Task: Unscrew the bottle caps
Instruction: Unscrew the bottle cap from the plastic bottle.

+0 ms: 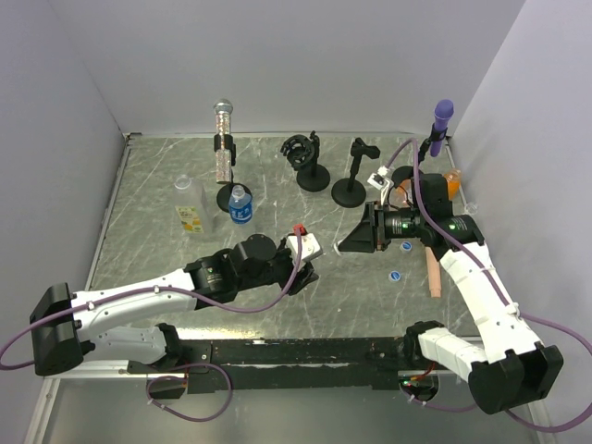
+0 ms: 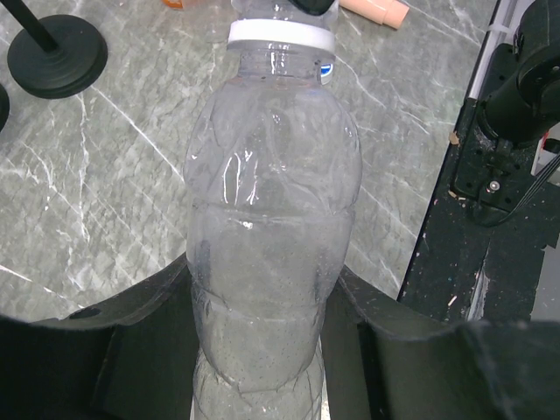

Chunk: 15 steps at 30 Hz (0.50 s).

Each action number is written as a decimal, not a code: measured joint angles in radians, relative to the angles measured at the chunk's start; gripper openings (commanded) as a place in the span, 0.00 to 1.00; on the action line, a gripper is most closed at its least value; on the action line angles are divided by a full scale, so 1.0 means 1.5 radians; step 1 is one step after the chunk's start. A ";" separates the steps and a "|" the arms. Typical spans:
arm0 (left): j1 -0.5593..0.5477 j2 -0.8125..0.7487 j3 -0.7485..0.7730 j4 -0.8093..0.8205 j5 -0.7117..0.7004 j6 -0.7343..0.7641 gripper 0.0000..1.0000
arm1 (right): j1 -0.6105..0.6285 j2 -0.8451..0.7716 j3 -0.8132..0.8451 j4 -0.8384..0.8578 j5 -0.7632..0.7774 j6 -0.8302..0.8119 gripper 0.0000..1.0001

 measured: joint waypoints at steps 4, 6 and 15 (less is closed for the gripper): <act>0.000 0.002 0.000 -0.001 0.001 0.002 0.36 | 0.000 0.002 0.001 -0.006 -0.004 -0.030 0.19; 0.000 0.002 0.000 -0.005 0.009 0.003 0.36 | 0.000 0.006 0.006 -0.024 -0.018 -0.085 0.17; 0.002 -0.033 0.000 -0.031 0.097 0.033 0.37 | 0.027 0.063 0.115 -0.273 -0.100 -0.587 0.18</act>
